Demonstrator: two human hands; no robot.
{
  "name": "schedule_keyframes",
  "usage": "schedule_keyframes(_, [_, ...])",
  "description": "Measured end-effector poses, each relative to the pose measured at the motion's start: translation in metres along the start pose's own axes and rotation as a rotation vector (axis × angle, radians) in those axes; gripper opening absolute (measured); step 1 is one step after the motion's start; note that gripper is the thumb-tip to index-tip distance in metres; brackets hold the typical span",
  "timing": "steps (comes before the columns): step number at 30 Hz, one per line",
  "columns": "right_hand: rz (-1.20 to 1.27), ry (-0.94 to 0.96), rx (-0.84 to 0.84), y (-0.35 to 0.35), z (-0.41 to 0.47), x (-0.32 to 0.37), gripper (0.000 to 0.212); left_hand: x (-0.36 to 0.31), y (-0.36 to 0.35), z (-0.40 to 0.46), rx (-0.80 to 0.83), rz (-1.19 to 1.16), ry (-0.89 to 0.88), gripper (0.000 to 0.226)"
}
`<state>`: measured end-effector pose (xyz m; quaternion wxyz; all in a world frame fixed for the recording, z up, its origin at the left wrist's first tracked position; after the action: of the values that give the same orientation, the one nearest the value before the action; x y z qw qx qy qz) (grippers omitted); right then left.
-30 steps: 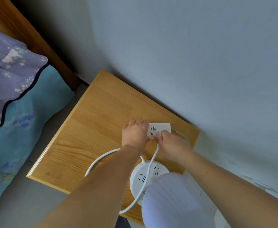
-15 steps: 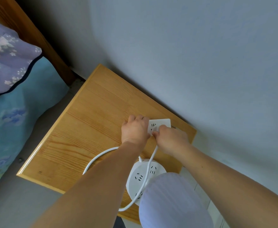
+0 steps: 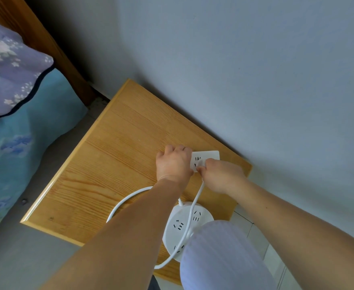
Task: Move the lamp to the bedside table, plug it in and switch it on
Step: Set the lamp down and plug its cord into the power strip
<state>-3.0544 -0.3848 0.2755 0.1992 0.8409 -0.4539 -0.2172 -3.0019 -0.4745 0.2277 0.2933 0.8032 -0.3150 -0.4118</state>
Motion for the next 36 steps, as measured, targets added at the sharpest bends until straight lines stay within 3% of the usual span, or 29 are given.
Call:
schedule_keyframes(3, [-0.003, -0.004, 0.110, 0.012, 0.000, 0.004, 0.034, 0.000, 0.000, 0.000, 0.002, -0.002, 0.003, 0.050])
schedule_keyframes(9, [-0.002, -0.042, 0.155, 0.015, 0.000, 0.009, 0.037, -0.001, 0.000, -0.001, 0.006, 0.006, -0.002, 0.048])
schedule_keyframes(15, [0.077, -0.136, -0.004, 0.004, -0.008, 0.010, 0.032, -0.001, 0.000, 0.000, -0.001, -0.004, 0.001, 0.046])
schedule_keyframes(25, [-0.072, -0.105, 0.197, 0.018, 0.009, 0.017, 0.036, -0.001, 0.002, -0.002, -0.013, 0.002, -0.004, 0.042])
schedule_keyframes(32, [0.160, -0.114, -0.090, -0.009, -0.005, 0.007, 0.037, -0.002, 0.001, -0.002, 0.005, 0.011, 0.005, 0.046])
schedule_keyframes(36, [0.042, -0.034, -0.032, 0.001, 0.001, 0.004, 0.028, -0.003, 0.002, -0.001, -0.010, -0.006, 0.018, 0.043])
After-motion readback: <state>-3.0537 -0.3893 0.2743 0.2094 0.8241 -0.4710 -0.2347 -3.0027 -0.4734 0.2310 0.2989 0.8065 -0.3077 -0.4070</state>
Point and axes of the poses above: each hand's wrist, its own z-axis towards the middle knuckle, its own y-axis out of the back of the hand, x = y × z, the point moved 2 cm from there along z, towards the middle knuckle, and after that the axes turned 1 degree about z, right-handed, at the moved point
